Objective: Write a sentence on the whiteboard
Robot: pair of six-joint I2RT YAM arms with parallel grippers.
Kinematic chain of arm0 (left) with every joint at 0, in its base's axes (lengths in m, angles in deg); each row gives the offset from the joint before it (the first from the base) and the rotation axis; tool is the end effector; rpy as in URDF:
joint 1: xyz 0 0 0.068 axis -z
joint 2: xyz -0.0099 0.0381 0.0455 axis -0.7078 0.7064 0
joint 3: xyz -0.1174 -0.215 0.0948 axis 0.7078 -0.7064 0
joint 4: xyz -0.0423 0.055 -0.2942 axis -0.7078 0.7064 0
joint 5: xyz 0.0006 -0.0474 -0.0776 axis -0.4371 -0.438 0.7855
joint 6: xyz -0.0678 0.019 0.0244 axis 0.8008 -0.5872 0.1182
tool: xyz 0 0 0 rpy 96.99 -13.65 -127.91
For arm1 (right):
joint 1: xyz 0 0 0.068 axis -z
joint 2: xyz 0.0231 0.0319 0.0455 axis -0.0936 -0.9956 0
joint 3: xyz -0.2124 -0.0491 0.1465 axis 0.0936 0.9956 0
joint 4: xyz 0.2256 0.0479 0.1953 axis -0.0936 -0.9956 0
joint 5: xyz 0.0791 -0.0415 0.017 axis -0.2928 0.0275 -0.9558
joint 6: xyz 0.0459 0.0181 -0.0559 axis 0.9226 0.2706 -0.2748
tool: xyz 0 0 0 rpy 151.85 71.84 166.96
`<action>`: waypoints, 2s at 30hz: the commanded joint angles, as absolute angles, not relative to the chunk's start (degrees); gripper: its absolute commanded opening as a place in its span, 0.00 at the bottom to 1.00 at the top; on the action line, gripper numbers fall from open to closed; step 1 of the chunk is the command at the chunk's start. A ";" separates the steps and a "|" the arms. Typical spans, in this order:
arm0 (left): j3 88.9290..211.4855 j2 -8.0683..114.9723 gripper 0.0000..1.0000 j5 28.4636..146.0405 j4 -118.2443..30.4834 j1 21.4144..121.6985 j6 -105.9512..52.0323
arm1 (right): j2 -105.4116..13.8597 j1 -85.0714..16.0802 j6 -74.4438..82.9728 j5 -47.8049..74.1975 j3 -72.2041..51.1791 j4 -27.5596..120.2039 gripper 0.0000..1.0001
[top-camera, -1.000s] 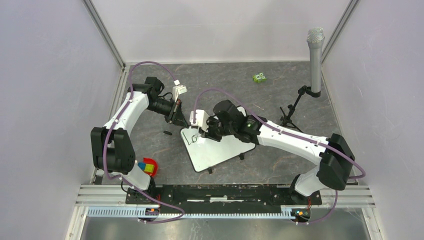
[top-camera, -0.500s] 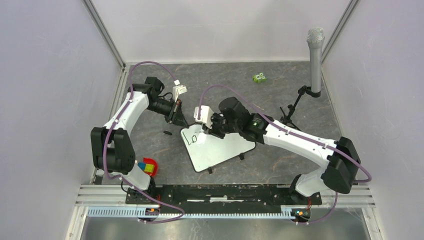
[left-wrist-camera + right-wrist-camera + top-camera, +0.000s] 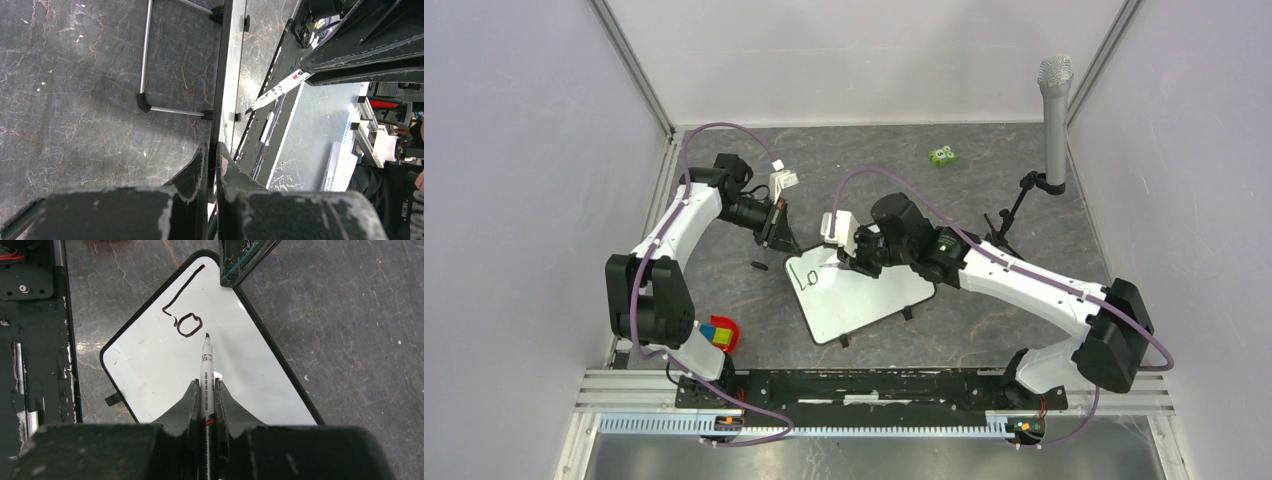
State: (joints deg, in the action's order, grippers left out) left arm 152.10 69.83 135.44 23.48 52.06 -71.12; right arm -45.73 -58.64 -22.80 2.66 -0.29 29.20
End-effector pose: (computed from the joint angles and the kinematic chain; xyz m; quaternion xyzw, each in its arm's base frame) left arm 0.3250 -0.0924 0.2285 0.3250 0.8177 -0.4484 0.1571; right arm 0.2149 0.3208 0.2708 -0.5802 0.6515 0.2665 0.4098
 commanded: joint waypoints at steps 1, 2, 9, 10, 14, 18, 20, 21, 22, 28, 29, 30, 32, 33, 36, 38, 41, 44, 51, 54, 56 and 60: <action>151.69 69.32 0.02 133.58 24.58 53.05 -73.14 | -43.47 -58.59 -22.68 0.63 0.21 30.25 0.00; 151.80 69.37 0.02 133.42 24.59 53.05 -73.03 | -43.48 -58.54 -22.59 0.51 0.33 30.27 0.00; 151.51 69.09 0.02 133.14 24.54 53.32 -72.95 | -44.00 -58.56 -21.73 0.11 0.29 31.54 0.00; 151.51 69.08 0.02 132.98 24.58 53.32 -72.91 | -44.14 -58.55 -21.64 0.17 0.18 31.66 0.00; 151.43 68.90 0.02 132.87 24.63 53.41 -72.94 | -45.06 -58.59 -21.53 0.15 -0.14 32.04 0.00; 151.52 68.84 0.02 132.80 24.58 53.47 -72.84 | -46.66 -58.63 -21.69 1.47 -0.62 32.00 0.00; 151.60 68.80 0.02 132.73 24.60 53.49 -72.83 | -47.14 -58.62 -21.88 1.88 -0.74 32.09 0.00; 151.60 68.76 0.02 132.61 24.58 53.49 -72.84 | -47.45 -58.63 -21.99 2.20 -0.71 32.14 0.00; 151.65 68.75 0.02 132.54 24.59 53.49 -72.84 | -47.68 -58.63 -22.09 2.37 -0.71 32.27 0.00; 151.82 68.92 0.02 132.62 24.59 53.49 -72.84 | -48.69 -58.56 -22.49 2.88 -0.55 32.99 0.00; 151.80 68.92 0.02 132.52 24.58 53.55 -72.81 | -48.80 -58.55 -22.58 3.14 -0.48 33.00 0.00; 151.78 69.00 0.02 132.44 24.58 53.54 -72.85 | -48.90 -58.56 -22.72 3.34 -0.32 33.02 0.00; 151.74 68.92 0.02 132.45 24.58 53.55 -72.87 | -48.97 -58.54 -22.85 3.90 0.05 32.98 0.00; 151.69 68.92 0.02 132.43 24.62 53.58 -72.82 | -48.86 -58.51 -22.97 4.21 0.45 33.03 0.00; 151.65 68.90 0.02 132.42 24.59 53.58 -72.90 | -48.27 -58.54 -23.20 4.83 1.60 32.89 0.00; 151.54 68.92 0.02 132.40 24.58 53.58 -72.91 | -47.68 -58.46 -23.27 5.08 2.61 32.85 0.00; 151.62 68.91 0.02 132.39 24.60 53.58 -72.92 | -46.83 -58.27 -23.29 4.92 3.74 32.66 0.00; 151.60 68.84 0.02 132.29 24.58 53.58 -73.04 | -46.09 -58.24 -23.12 4.75 5.11 32.57 0.00; 151.48 68.92 0.02 132.26 24.58 53.59 -73.06 | -44.70 -58.19 -23.17 4.62 6.11 32.40 0.00; 151.51 68.92 0.02 132.26 24.59 53.67 -73.07 | -45.00 -58.11 -23.59 5.10 5.05 32.22 0.00; 151.52 68.92 0.02 132.34 24.58 53.67 -73.06 | -45.43 -57.66 -23.69 5.09 3.69 31.85 0.00; 151.34 68.84 0.02 132.25 24.58 53.67 -73.00 | -46.57 -55.95 -23.47 4.75 1.38 31.91 0.00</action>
State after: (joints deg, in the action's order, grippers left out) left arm 152.10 69.70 134.17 22.97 52.52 -71.20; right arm -45.88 -58.03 -22.54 2.79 5.11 31.74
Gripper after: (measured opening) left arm 0.093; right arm 0.157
